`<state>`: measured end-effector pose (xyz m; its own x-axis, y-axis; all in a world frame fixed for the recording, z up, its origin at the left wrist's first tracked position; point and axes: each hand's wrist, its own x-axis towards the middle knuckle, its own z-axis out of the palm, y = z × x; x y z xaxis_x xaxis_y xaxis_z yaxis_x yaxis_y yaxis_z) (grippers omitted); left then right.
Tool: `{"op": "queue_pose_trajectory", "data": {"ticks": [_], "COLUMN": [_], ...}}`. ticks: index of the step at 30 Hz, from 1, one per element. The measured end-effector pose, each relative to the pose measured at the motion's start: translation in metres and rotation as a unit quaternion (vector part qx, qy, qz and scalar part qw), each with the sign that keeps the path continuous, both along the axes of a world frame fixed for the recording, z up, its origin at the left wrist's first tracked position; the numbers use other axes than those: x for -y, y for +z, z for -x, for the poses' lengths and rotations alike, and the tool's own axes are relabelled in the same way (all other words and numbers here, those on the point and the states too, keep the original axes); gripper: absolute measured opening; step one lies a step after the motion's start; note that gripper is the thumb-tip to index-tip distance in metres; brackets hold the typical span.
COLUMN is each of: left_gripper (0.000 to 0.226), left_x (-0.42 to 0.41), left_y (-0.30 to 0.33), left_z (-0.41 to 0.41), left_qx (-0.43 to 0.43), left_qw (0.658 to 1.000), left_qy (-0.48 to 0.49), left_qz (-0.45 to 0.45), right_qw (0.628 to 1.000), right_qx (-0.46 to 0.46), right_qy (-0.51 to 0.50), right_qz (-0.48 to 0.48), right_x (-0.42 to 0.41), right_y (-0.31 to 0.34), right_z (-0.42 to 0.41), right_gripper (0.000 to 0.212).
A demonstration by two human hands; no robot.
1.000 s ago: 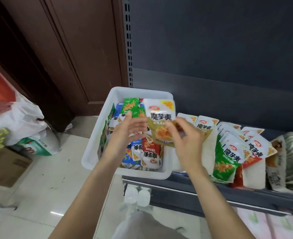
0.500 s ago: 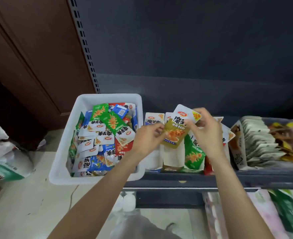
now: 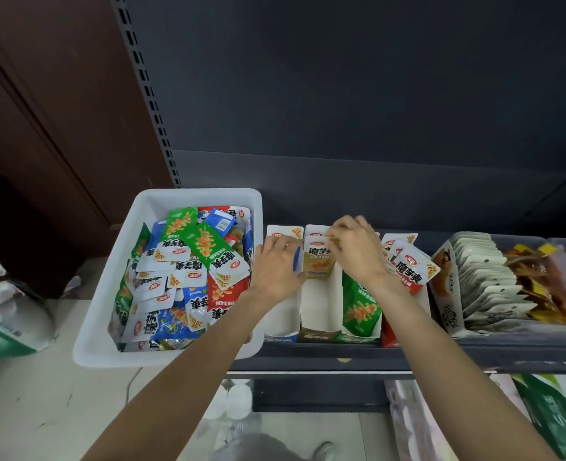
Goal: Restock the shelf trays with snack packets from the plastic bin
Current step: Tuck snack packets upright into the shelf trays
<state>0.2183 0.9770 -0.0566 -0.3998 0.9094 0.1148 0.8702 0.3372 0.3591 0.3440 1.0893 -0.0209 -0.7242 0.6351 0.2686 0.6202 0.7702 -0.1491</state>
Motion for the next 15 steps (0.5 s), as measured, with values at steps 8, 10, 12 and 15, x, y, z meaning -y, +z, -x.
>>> {"op": "queue_pose_trajectory", "data": {"ticks": [8, 10, 12, 15], "left_gripper": [0.054, 0.045, 0.034, 0.024], "left_x": [0.006, 0.013, 0.029, 0.07], "left_y": [0.0, 0.005, 0.013, 0.02], "left_z": [0.005, 0.008, 0.013, 0.032], "left_qx": [0.011, 0.021, 0.04, 0.03], "left_qw": [1.0, 0.999, 0.99, 0.954], "left_qy": [-0.012, -0.005, 0.017, 0.066], "left_qz": [0.02, -0.038, -0.137, -0.29], "right_qw": [0.996, 0.993, 0.987, 0.977], "right_qx": [-0.052, -0.096, -0.154, -0.203], "right_qy": [-0.038, -0.022, 0.001, 0.059], "right_qz": [-0.064, -0.065, -0.051, 0.012], "right_x": [-0.004, 0.003, 0.017, 0.049], "right_y": [-0.009, -0.007, -0.003, 0.009], "right_z": [0.012, 0.012, 0.012, 0.018], "right_gripper": [0.015, 0.017, 0.019, 0.025]}}
